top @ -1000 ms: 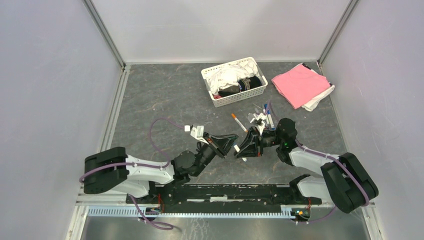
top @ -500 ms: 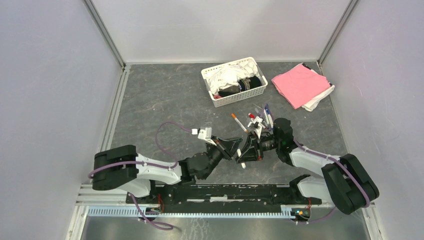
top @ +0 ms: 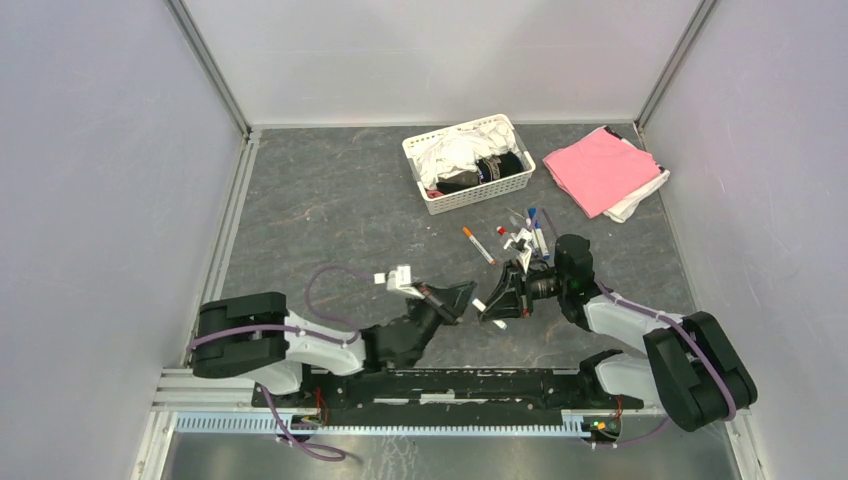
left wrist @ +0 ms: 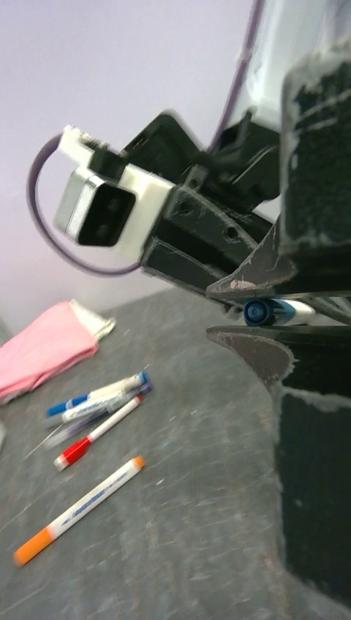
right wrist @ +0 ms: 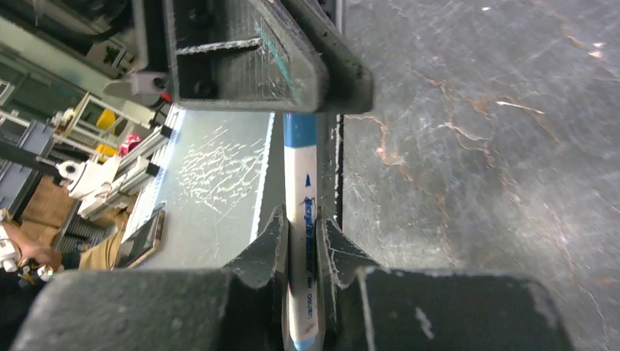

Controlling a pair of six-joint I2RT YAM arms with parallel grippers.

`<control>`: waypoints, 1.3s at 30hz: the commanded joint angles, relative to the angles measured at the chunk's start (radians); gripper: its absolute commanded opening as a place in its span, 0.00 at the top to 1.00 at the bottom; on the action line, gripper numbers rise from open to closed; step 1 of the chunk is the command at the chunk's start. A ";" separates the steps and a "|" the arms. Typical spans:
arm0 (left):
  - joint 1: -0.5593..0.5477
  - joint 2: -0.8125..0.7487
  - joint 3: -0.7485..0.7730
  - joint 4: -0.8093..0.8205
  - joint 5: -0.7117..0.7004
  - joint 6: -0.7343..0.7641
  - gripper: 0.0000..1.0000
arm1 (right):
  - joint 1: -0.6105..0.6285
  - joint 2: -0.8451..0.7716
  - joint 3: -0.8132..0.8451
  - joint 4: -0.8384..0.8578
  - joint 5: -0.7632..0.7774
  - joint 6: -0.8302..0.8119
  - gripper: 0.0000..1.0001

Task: Insert the pens into the pen caps
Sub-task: Press the pen cap onto the pen, then place the pen at the center of the board.

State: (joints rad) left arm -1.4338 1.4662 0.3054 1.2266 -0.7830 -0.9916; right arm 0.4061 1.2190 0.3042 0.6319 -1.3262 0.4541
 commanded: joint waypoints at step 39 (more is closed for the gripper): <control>0.033 -0.363 0.261 -0.835 0.129 0.310 0.16 | -0.011 -0.040 0.170 0.033 0.185 -0.284 1.00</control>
State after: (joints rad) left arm -1.3781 1.1854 0.4671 0.7170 -0.6041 -0.8112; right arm 0.4152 1.1931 0.4397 0.5632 -1.1732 0.1802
